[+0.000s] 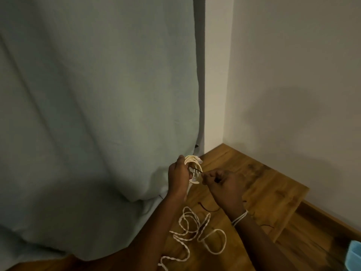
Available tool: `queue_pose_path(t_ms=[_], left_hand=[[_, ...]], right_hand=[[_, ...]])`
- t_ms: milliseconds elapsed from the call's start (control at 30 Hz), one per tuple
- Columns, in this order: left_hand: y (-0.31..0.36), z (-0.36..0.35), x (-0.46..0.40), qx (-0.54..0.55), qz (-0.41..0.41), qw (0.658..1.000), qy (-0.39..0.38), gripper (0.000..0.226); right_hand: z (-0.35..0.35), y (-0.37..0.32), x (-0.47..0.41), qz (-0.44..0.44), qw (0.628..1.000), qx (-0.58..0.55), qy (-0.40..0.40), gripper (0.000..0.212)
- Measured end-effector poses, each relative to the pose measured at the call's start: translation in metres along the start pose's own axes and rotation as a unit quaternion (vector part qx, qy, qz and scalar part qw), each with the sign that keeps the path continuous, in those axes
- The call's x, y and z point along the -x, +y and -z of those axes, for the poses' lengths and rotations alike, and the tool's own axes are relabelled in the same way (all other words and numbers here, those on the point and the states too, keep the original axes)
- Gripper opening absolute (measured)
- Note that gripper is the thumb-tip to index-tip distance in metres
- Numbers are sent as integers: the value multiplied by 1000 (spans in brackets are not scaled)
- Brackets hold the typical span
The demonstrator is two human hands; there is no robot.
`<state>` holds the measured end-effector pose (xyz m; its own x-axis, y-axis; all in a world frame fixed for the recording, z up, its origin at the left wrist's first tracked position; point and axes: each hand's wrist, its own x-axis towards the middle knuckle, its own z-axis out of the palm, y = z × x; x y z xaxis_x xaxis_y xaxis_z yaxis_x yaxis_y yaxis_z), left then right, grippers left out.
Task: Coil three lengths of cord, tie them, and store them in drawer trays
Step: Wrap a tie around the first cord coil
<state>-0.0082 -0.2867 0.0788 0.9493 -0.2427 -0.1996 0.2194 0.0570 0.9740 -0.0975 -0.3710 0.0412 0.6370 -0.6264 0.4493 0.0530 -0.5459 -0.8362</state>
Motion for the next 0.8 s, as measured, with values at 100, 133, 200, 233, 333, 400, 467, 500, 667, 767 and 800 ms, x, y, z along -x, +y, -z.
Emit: queue_pose_path(t_ms=[100,133,200,233,333,400,467,500,667,767,800], left_hand=[[9,25,6,0,-40,999,2,30],[10,30,7,-6,-57,998,-2,29],[9,38,14,-33,-96,995,-16,34],[8,40,18,-49,-113,992,-21,37],[12,45,27,-76,-155,985,-27,42],[16,49,26,-98,-194,976,-27,44],[19,52,27,-111,-228,967,-21,42],[20,53,29,-114,-244,963,-15,41],[21,51,31,-106,-282,953,13,21],[29,48,29,-91,-254,963,15,8],[30,47,27,-87,-246,965,10,9]], right_hand=[[-17,-19,11,-36,999,-3,11,26],[-22,-27,14,-55,998,-19,11,26],[-34,-46,19,-102,991,-87,5,23],[-39,-55,20,-134,982,-132,5,23],[-48,-79,22,-263,926,-271,2,24],[-50,-86,26,-325,888,-324,-25,24],[-53,-88,29,-356,865,-352,-39,25],[-56,-89,30,-367,854,-367,-34,27],[-59,-102,28,-368,842,-394,-14,28],[-52,-104,25,-350,851,-389,-42,27],[-51,-103,24,-348,852,-389,-42,27]])
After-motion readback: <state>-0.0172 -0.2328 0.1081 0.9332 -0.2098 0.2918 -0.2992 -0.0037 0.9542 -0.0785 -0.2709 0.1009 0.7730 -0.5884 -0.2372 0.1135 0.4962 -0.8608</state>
